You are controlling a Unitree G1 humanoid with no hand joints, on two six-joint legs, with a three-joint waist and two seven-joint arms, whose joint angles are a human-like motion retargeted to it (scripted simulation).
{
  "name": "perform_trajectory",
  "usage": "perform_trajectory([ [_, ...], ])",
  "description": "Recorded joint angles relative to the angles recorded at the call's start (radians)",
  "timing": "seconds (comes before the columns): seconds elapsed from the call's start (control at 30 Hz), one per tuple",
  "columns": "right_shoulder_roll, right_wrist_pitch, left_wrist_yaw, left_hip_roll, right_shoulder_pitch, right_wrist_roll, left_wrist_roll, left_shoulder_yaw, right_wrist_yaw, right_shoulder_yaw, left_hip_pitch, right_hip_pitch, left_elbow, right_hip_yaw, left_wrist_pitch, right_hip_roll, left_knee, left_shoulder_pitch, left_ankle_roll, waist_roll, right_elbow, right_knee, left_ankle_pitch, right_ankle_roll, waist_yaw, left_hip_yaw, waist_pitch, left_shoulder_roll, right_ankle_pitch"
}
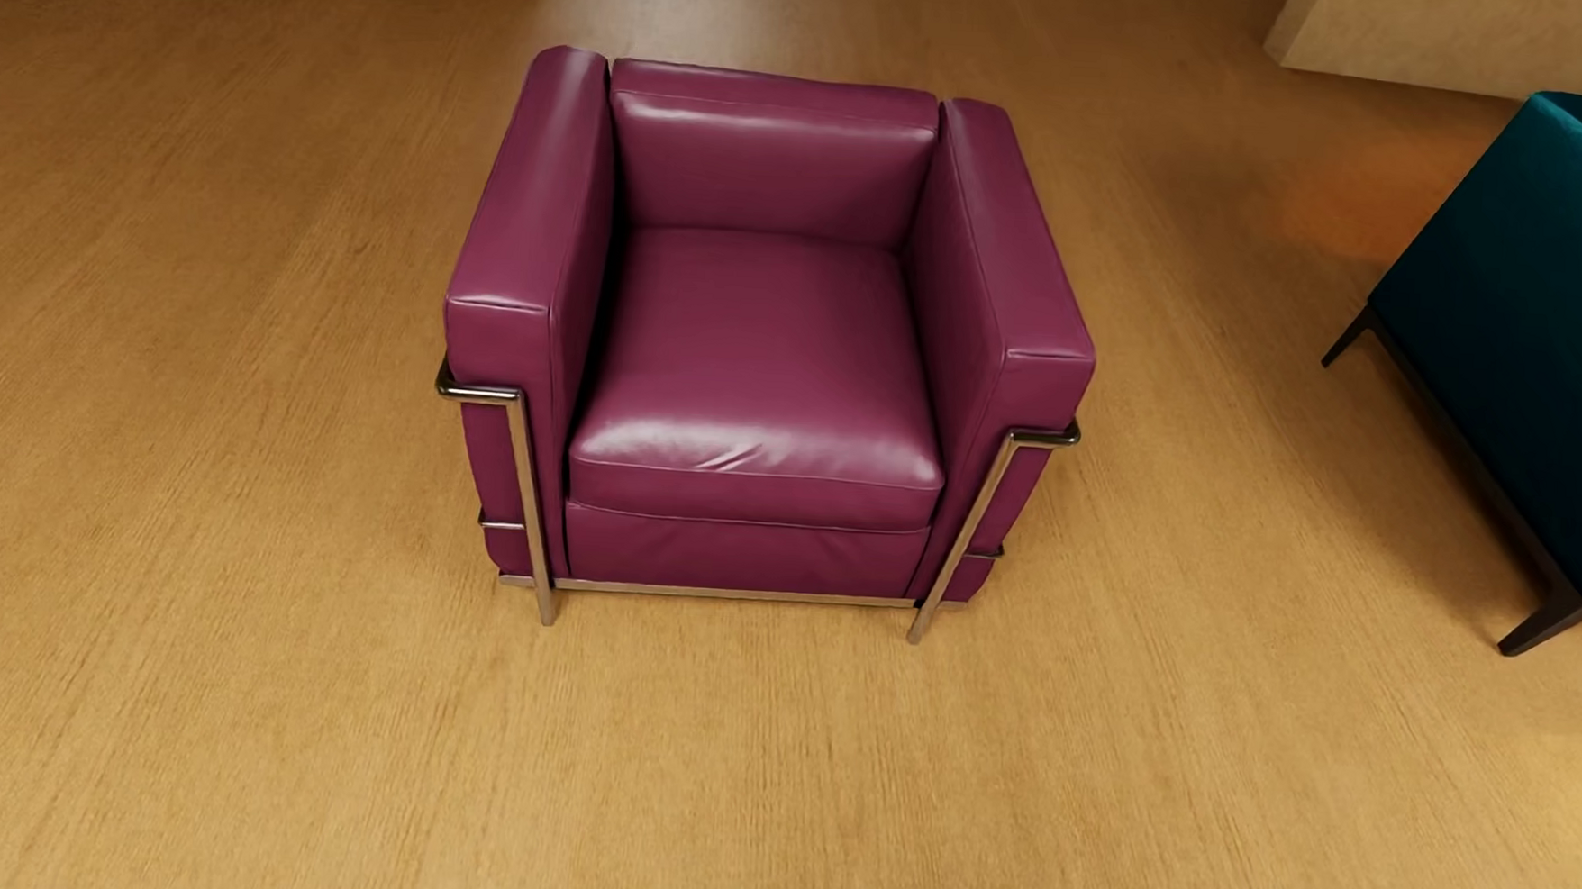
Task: Walk towards the dark red armchair
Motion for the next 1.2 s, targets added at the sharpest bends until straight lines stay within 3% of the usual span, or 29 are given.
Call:
perform_trajectory([
  [0.07, 0.014, 0.000, 0.000, -0.008, 0.008, 0.000, 0.000, 0.013, 0.000, 0.007, 0.047, 0.012, 0.014, 0.000, 0.000, -0.035, 0.019, -0.005, 0.000, 0.004, -0.011, -0.009, -0.060, 0.000, -0.012, 0.000, 0.001, 0.014, -0.159],
  [0.1, 0.021, 0.000, 0.000, -0.009, 0.016, 0.000, 0.000, 0.033, 0.000, 0.016, 0.073, 0.008, 0.023, 0.000, 0.000, -0.046, 0.034, -0.006, 0.000, 0.007, -0.017, -0.009, -0.089, 0.000, -0.012, 0.000, 0.005, 0.019, -0.134],
  [0.2, 0.040, 0.000, 0.000, 0.014, 0.034, 0.000, 0.000, 0.131, 0.000, 0.065, 0.111, -0.040, 0.040, 0.000, 0.000, -0.055, 0.094, -0.011, 0.000, 0.030, -0.013, 0.079, -0.070, 0.000, -0.005, 0.000, 0.003, 0.020, 0.213],
  [0.27, 0.042, 0.000, 0.000, 0.065, 0.024, 0.000, 0.000, 0.199, 0.000, 0.115, 0.097, -0.041, 0.046, 0.000, 0.000, -0.037, 0.186, -0.018, 0.000, 0.073, 0.037, 0.177, 0.126, 0.000, 0.018, 0.000, 0.020, -0.003, 0.267],
  [0.33, 0.021, 0.000, 0.000, 0.134, 0.000, 0.000, 0.000, 0.188, 0.000, 0.143, -0.078, 0.004, 0.015, 0.000, 0.000, -0.012, 0.432, -0.030, 0.000, 0.110, 0.066, 0.172, 0.443, 0.000, 0.036, 0.000, 0.012, -0.016, 0.201],
  [0.37, 0.003, 0.000, 0.000, 0.162, -0.012, 0.000, 0.000, 0.171, 0.000, 0.145, -0.187, 0.023, -0.016, 0.000, 0.000, -0.001, 0.566, -0.039, 0.000, 0.126, 0.062, 0.162, 0.528, 0.000, 0.046, 0.000, 0.008, -0.018, 0.169],
  [0.4, -0.019, 0.000, 0.000, 0.186, -0.025, 0.000, 0.000, 0.150, 0.000, 0.141, -0.298, 0.041, -0.059, 0.000, 0.000, 0.010, 0.704, -0.049, 0.000, 0.143, 0.049, 0.153, 0.546, 0.000, 0.058, 0.000, 0.008, -0.017, 0.138],
  [0.47, -0.063, 0.000, 0.000, 0.176, -0.073, 0.000, 0.000, 0.146, 0.000, 0.106, -0.429, 0.070, -0.132, 0.000, 0.000, 0.011, 0.811, -0.066, 0.000, 0.137, 0.044, 0.139, 0.400, 0.000, 0.105, 0.000, 0.022, -0.026, 0.105],
  [0.53, -0.095, 0.000, 0.000, 0.150, -0.130, 0.000, 0.000, 0.161, 0.000, 0.051, -0.503, 0.098, -0.169, 0.000, 0.000, 0.003, 0.742, -0.072, 0.000, 0.113, 0.058, 0.114, 0.343, 0.000, 0.155, 0.000, 0.027, -0.035, 0.067],
  [0.67, -0.142, 0.000, 0.000, 0.086, -0.223, 0.000, 0.000, 0.142, 0.000, -0.062, -0.443, 0.145, -0.166, 0.000, 0.000, -0.002, 0.196, -0.058, 0.000, 0.076, 0.014, 0.062, 0.377, 0.000, 0.220, 0.000, 0.000, -0.030, -0.018],
  [0.73, -0.166, 0.000, 0.000, 0.079, -0.264, 0.000, 0.000, 0.111, 0.000, -0.078, -0.379, 0.189, -0.103, 0.000, 0.000, 0.010, 0.020, -0.045, 0.000, 0.096, -0.043, 0.038, 0.368, 0.000, 0.210, 0.000, -0.023, -0.040, -0.103],
  [0.8, -0.184, 0.000, 0.000, 0.086, -0.301, 0.000, 0.000, 0.045, 0.000, -0.076, -0.357, 0.279, -0.016, 0.000, 0.000, 0.016, -0.023, -0.042, 0.000, 0.139, -0.104, 0.066, 0.407, 0.000, 0.146, 0.000, -0.055, -0.055, -0.210],
  [0.87, -0.149, 0.000, 0.000, 0.104, -0.290, 0.000, 0.000, -0.056, 0.000, -0.115, -0.342, 0.294, 0.066, 0.000, 0.000, 0.019, -0.017, -0.061, 0.000, 0.165, -0.117, 0.076, 0.405, 0.000, 0.076, 0.000, -0.066, -0.067, -0.234],
  [0.93, -0.062, 0.000, 0.000, 0.096, -0.231, 0.000, 0.000, -0.066, 0.000, -0.147, -0.307, 0.277, 0.089, 0.000, 0.000, 0.018, -0.020, -0.081, 0.000, 0.144, -0.049, 0.044, 0.383, 0.000, 0.074, 0.000, -0.075, -0.063, -0.241],
  [1.0, 0.012, 0.000, 0.000, 0.086, -0.171, 0.000, 0.000, -0.011, 0.000, -0.083, -0.270, 0.288, 0.047, 0.000, 0.000, 0.014, -0.031, -0.089, 0.000, 0.127, 0.046, 0.032, 0.337, 0.000, 0.076, 0.000, -0.081, -0.054, -0.239],
  [1.1, 0.078, 0.000, 0.000, 0.086, -0.102, 0.000, 0.000, 0.083, 0.000, 0.123, -0.239, 0.320, -0.042, 0.000, 0.000, 0.009, -0.032, -0.115, 0.000, 0.121, 0.182, 0.034, 0.294, 0.000, 0.083, 0.000, -0.084, -0.060, -0.266],
  [1.2, 0.112, 0.000, 0.000, 0.078, -0.033, 0.000, 0.000, 0.125, 0.000, 0.129, -0.225, 0.341, -0.090, 0.000, 0.000, 0.000, -0.016, -0.137, 0.000, 0.109, 0.254, 0.030, 0.250, 0.000, 0.096, 0.000, -0.082, -0.070, -0.278],
])
